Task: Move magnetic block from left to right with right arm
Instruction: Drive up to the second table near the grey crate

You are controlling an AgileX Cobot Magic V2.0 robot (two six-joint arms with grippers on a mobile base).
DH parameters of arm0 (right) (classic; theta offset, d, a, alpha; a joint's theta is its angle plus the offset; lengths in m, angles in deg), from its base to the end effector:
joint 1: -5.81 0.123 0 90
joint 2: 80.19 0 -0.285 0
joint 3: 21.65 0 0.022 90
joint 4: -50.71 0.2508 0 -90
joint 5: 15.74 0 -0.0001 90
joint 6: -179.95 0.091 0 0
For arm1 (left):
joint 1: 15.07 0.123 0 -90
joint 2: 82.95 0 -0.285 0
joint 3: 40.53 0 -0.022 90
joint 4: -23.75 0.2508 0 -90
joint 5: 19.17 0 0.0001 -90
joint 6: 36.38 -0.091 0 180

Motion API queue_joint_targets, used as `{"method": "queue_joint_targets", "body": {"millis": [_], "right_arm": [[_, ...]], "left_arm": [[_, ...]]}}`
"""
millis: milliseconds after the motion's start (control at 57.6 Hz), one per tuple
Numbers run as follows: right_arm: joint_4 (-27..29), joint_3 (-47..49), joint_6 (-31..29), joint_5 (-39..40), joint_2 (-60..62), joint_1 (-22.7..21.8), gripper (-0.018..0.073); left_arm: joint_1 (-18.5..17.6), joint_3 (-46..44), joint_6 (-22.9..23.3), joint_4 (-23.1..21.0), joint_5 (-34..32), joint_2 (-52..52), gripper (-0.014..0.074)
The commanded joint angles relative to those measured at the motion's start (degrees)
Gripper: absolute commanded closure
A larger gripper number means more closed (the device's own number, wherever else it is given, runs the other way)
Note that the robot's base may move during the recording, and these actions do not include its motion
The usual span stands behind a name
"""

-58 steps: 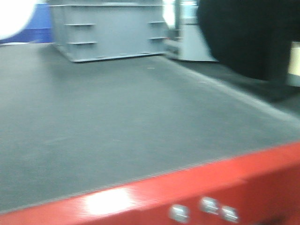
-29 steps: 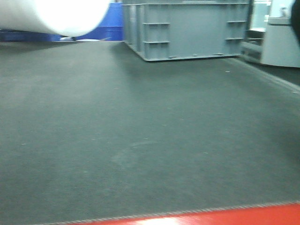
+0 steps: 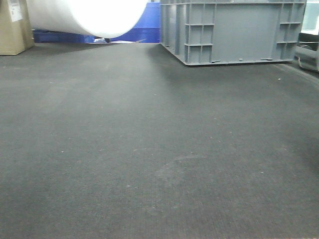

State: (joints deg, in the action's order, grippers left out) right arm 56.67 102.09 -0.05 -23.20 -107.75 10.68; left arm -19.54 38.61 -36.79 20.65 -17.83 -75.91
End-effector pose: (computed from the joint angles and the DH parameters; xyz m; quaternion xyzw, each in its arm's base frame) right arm 0.0849 0.0085 0.3017 0.0018 0.7147 0.0705 0.6959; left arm 0.0567 -0.0046 0.2004 0.0112 0.6915 -0.0455 0.7208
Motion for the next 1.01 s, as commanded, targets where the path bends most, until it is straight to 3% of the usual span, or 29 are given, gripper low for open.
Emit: {"method": "queue_joint_targets", "body": {"millis": [0,486,799,990], "right_arm": [[0.17,1.75,-0.52,5.19,-0.39,-0.05,0.0293],[0.17,1.75,-0.52,5.27,-0.39,-0.06,0.0293],[0.23,1.86,-0.45,9.34,-0.47,-0.06,0.0293],[0.02,3.9,0.0,8.23,-0.98,1.99,0.0293]], "left_arm": [[0.15,0.49,0.41,-0.15,-4.57,-0.55,0.0722],[0.15,0.49,0.41,-0.15,-4.57,-0.55,0.0722],[0.15,0.49,0.41,-0.15,-4.57,-0.55,0.0722],[0.15,0.49,0.41,-0.15,-4.57,-0.55,0.0722]]}}
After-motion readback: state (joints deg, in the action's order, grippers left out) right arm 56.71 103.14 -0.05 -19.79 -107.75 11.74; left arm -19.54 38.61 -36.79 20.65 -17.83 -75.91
